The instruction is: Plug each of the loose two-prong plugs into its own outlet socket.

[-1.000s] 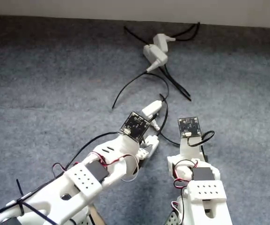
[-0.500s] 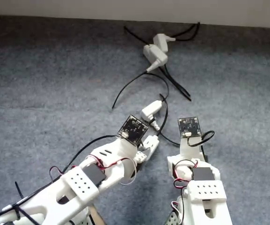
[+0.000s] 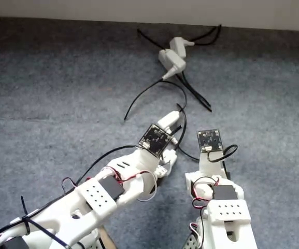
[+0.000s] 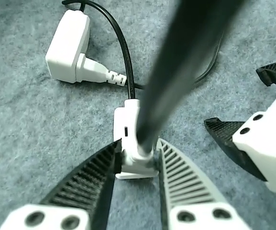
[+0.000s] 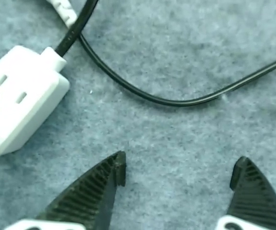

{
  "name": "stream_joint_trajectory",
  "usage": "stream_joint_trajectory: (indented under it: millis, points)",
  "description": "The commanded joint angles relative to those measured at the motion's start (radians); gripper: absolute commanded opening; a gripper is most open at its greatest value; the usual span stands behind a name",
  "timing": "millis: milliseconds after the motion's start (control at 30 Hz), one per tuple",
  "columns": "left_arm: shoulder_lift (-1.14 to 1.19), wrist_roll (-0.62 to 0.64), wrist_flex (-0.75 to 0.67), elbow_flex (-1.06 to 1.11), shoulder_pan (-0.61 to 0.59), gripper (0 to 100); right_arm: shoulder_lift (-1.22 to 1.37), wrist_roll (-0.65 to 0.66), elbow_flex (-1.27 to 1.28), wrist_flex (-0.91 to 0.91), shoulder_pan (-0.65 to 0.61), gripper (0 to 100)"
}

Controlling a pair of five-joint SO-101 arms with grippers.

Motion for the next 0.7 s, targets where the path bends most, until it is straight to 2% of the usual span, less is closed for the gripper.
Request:
stream_joint_trajectory:
  millis: [0,267,467,667]
  points:
    - [-0.028,-0.006,0.006,0.012,0.015,1,-0.013,0.041,-0.001,-0.016,-0.012,34.3]
    - [-0.027,-0.055,-0.002,0.05,0.019,1,-0.013,0.054,0.001,-0.018,-0.012,34.3]
    - [-0.027,-0.057,-0.167,0.128,0.022,1,-0.013,0.055,0.001,-0.018,-0.012,34.3]
    - [-0.027,-0.149,-0.178,0.159,0.039,1,-0.013,0.055,0.001,-0.018,-0.012,34.3]
